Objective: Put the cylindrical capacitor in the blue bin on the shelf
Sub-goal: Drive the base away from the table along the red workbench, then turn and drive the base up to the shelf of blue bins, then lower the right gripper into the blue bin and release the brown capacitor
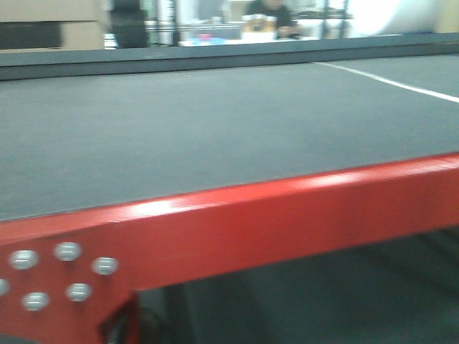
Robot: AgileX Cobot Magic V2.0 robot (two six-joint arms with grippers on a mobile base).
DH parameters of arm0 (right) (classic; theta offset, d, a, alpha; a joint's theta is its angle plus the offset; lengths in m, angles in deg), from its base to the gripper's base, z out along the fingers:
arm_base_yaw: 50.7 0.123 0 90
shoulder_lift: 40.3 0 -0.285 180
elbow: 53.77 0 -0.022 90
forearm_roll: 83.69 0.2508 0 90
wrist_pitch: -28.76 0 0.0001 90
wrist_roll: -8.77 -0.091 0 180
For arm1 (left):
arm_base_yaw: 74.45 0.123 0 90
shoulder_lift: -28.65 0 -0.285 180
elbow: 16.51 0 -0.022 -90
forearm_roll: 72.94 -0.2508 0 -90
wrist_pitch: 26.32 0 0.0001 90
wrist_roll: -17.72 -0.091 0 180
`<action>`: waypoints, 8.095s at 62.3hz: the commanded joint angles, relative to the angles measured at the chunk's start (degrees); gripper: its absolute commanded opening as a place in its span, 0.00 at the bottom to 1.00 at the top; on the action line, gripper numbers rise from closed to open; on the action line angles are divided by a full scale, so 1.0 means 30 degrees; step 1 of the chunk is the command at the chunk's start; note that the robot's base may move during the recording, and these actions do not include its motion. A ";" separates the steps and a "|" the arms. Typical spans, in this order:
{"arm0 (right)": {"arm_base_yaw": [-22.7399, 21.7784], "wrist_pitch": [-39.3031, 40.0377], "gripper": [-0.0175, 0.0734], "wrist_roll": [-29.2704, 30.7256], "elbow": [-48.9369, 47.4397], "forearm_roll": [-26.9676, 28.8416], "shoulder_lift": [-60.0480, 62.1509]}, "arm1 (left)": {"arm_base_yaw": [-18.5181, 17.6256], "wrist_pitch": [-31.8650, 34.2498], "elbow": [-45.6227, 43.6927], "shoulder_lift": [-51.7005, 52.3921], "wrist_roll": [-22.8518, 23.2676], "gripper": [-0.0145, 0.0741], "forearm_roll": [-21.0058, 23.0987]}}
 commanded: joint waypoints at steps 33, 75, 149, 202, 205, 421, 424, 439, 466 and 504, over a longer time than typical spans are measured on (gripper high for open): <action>-0.0077 0.0519 0.01 0.0076 0.0031 -0.0236 0.0049 | 0.0038 0.0362 -0.0054 0.0056 -0.0081 0.04 0.0097; -0.0077 0.0519 0.01 0.0076 0.0031 -0.0236 0.0049 | 0.0038 0.0362 -0.0054 0.0056 -0.0081 0.04 0.0097; -0.0077 0.0519 0.01 0.0076 0.0031 -0.0236 0.0049 | 0.0038 0.0362 -0.0054 0.0056 -0.0081 0.04 0.0097; -0.0077 0.0553 0.01 0.0076 0.0031 -0.0236 0.0049 | 0.0038 0.0362 -0.0054 0.0056 -0.0081 0.04 0.0097; -0.0077 0.0553 0.01 0.0076 0.0031 -0.0236 0.0049 | 0.0038 0.0362 -0.0054 0.0056 -0.0081 0.04 0.0097; -0.0077 0.4878 0.01 0.0111 0.0031 -0.0379 0.0049 | 0.0038 0.0362 -0.0054 0.0056 -0.0081 0.04 0.0097; -0.0077 0.5288 0.01 0.0111 0.0031 -0.0379 0.0049 | 0.0038 0.0510 -0.0054 0.0060 -0.0081 0.04 0.0097; -0.0077 0.5411 0.01 0.0111 0.0031 -0.0379 0.0049 | 0.0038 0.0510 -0.0054 0.0060 -0.0081 0.04 0.0097; -0.0077 0.7209 0.01 0.0111 -0.0031 -0.0342 0.0049 | 0.0038 -0.0057 -0.2857 -0.2417 -0.0081 0.04 0.0097; 0.3122 0.3062 0.01 0.0111 -0.6012 -0.0376 -0.6454 | -0.2557 -0.4069 -1.1212 -1.1722 -0.5637 0.04 0.5147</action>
